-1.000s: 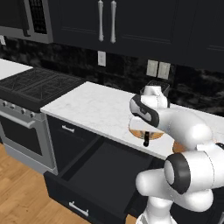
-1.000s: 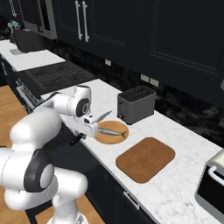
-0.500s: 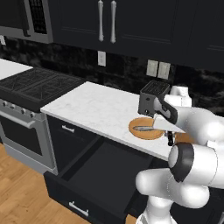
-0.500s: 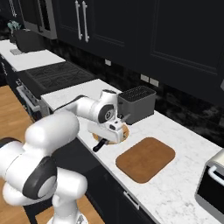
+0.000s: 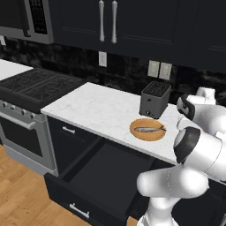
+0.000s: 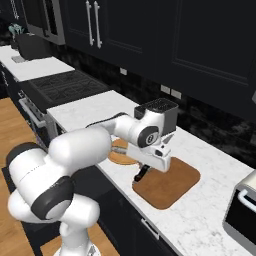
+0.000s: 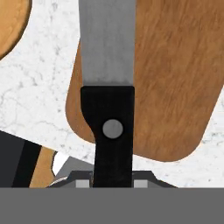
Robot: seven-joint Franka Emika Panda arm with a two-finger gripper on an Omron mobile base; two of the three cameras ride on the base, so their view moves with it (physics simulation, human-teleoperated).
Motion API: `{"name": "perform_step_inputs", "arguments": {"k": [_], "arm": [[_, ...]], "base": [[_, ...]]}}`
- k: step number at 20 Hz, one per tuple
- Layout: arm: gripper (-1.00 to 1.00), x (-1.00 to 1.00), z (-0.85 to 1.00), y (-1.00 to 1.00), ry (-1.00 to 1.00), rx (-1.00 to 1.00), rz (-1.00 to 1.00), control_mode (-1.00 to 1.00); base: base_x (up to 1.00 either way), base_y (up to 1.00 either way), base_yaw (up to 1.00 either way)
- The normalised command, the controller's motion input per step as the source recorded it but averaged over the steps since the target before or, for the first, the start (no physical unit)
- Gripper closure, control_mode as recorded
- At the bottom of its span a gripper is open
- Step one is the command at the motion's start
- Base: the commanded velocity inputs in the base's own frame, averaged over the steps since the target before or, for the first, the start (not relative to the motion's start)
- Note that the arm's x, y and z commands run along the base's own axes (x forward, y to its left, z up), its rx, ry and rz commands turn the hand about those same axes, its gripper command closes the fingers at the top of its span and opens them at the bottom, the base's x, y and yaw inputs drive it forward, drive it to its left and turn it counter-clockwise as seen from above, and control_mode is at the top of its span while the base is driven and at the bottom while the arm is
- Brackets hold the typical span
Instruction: Pick up the knife from the drawer and place it on the cutting board. Then place the meat from the plate to the cutting board.
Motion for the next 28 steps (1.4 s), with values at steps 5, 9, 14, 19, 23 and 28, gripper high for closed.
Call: {"name": "perform_step_inputs", "arguments": {"k": [5,9,14,19,23,28], "arm": [[1.0,-0.06,-0.04,-0.59,0.0,0.0,0.0,-1.0],[1.0,-0.01,-0.23,-0.59,0.0,0.04,-0.03,-1.0],[1.0,0.0,-0.24,-0.41,0.0,0.03,-0.01,-1.0],[1.0,0.04,-0.17,-0.12,0.03,0.04,0.0,-1.0],[1.0,-0.01,-0.12,0.31,0.01,0.0,0.0,-1.0],[1.0,-0.06,-0.16,0.4,0.0,0.0,0.0,-1.0]], "base": [[0.0,0.0,0.0],[0.0,0.0,0.0],[0.0,0.0,0.0],[0.0,0.0,0.0],[0.0,0.0,0.0],[0.0,0.0,0.0]]}}
